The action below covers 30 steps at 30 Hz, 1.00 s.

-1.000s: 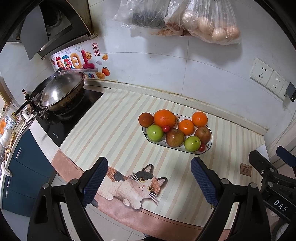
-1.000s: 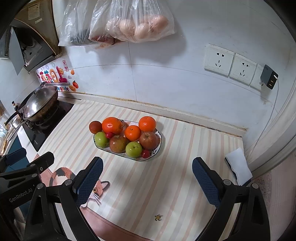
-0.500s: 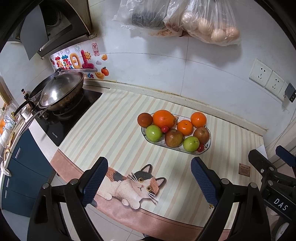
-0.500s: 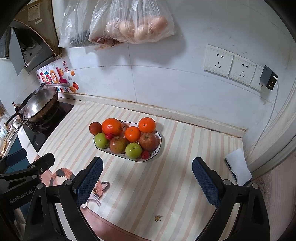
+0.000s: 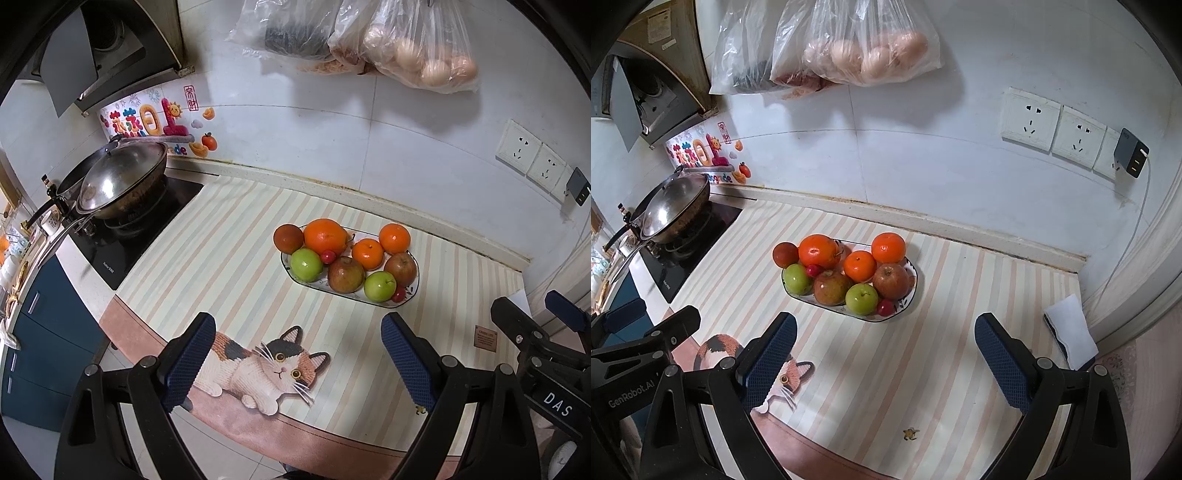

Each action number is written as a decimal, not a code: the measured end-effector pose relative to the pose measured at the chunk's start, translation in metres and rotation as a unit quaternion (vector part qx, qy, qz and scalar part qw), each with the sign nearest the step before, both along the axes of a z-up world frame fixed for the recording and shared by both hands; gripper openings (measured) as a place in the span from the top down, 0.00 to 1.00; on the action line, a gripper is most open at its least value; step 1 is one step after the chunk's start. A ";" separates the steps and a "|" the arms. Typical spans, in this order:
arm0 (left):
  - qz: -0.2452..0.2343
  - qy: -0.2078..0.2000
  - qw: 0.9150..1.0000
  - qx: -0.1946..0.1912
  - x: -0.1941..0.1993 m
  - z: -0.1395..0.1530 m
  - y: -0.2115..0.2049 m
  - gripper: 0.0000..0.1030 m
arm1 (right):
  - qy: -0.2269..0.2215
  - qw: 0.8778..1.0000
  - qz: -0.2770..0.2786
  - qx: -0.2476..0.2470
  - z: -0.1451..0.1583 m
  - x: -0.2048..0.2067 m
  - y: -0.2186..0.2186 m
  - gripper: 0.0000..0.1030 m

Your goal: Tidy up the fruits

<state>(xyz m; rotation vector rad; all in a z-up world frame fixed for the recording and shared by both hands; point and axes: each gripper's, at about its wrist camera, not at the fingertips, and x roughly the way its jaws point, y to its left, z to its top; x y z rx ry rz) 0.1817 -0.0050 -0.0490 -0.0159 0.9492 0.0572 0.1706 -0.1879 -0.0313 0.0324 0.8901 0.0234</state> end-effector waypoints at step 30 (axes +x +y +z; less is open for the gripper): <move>-0.004 -0.009 1.000 0.000 -0.004 0.007 -0.007 0.11 | -0.001 1.000 -0.002 0.003 0.001 -0.004 0.003 0.04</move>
